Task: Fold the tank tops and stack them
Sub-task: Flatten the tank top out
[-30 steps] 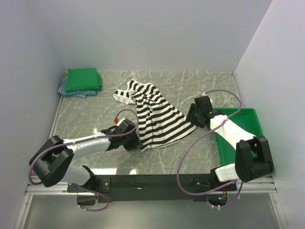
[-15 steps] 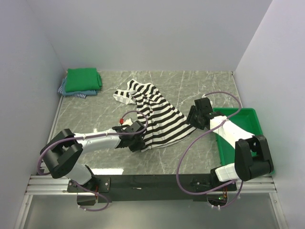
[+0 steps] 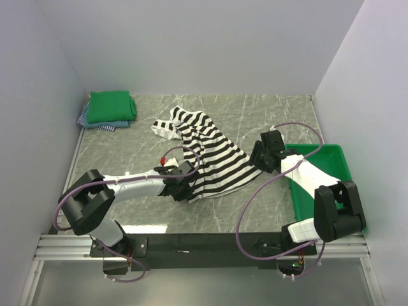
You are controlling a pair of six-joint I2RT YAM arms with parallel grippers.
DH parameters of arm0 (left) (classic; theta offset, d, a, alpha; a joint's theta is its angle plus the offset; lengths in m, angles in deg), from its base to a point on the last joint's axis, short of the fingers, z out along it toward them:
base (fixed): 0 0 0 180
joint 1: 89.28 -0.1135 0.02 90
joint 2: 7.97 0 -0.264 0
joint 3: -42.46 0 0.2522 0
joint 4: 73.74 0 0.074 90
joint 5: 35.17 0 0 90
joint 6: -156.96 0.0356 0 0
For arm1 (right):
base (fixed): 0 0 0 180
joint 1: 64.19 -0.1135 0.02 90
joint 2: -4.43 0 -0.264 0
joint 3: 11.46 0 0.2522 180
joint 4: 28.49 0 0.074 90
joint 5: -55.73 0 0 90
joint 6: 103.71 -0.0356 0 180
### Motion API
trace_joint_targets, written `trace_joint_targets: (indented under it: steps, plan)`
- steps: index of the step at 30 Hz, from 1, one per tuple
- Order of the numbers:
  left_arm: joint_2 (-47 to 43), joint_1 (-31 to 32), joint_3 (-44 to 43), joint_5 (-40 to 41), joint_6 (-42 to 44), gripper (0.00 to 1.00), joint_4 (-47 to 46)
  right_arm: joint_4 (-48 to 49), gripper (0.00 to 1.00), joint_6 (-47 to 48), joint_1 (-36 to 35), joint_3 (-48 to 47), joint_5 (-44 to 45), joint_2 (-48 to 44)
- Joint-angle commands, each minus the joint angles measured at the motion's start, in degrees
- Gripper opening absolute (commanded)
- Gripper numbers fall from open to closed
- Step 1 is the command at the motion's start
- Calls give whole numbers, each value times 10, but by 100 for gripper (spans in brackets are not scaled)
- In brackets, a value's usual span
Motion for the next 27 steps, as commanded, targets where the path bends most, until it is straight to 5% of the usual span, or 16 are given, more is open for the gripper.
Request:
trace_joint_targets:
  steps: [1,14,27]
  plan:
    - [16,4,-7,12,15,23,6,18,61,3,5,4,0,-11]
    - [24,7,-12,4,42,34,9,22,61,2,5,9,-6,-15]
    - [99,14,-69,69,99,11,81,28,61,-3,8,7,-23,-15]
